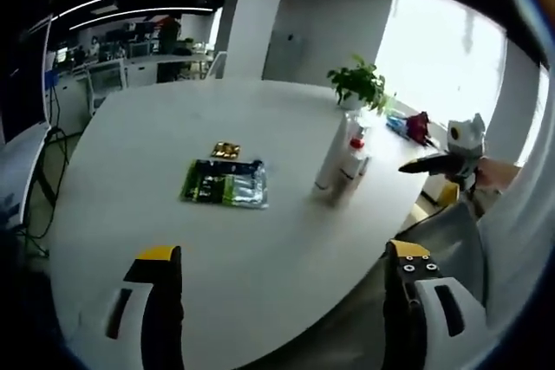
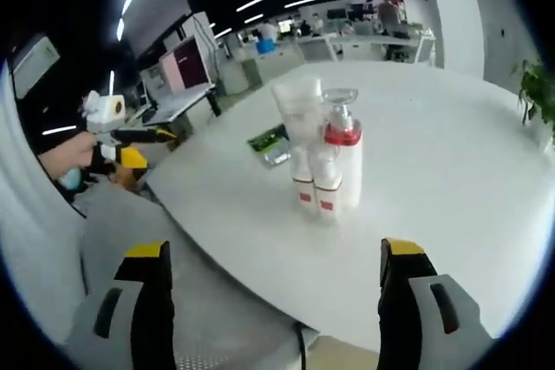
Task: Arrange the skincare products in the storage area until every visible bottle or jar stands upright without overlapping.
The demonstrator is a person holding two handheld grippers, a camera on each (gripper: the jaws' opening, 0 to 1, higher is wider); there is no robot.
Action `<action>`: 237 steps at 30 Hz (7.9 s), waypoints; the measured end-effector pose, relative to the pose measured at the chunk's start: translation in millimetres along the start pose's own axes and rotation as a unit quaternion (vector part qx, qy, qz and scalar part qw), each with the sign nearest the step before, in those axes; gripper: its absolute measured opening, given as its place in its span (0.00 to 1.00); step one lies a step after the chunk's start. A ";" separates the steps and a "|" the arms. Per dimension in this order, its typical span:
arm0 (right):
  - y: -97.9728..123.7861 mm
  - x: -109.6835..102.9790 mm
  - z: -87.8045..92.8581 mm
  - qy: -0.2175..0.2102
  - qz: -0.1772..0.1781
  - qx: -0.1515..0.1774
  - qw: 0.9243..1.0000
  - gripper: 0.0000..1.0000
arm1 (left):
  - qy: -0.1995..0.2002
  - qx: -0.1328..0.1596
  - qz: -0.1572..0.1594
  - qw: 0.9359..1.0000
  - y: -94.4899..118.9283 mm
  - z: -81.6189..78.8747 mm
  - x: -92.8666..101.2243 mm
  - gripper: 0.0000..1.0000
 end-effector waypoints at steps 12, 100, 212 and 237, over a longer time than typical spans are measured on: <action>-6.2 10.7 10.0 -0.019 0.008 -0.010 1.000 0.99 | -0.042 -0.050 0.021 0.998 -31.1 -7.1 -6.1 0.88; -32.3 4.8 29.1 -0.100 0.051 -0.025 0.993 0.98 | -0.505 -0.345 0.204 0.764 -232.4 -24.9 -102.1 0.74; -17.5 -93.9 -88.2 -0.065 -0.125 0.139 0.980 0.68 | -0.044 -0.031 0.083 0.995 -31.6 -43.6 99.6 0.18; -16.2 -96.9 -96.1 -0.134 -0.107 0.168 0.971 0.21 | -0.015 0.003 0.097 0.995 -16.0 -26.9 158.3 0.18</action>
Point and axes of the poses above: the point that each gripper's makers call its tool centre point, and the gripper's own axes: y roughly backward along the fingers, x roughly to its right, z roughly out of its underside, the point moved 1 cm from there along y, roughly backward along the fingers, and after that the axes turned 2 degrees about y, right-handed, at the moved point
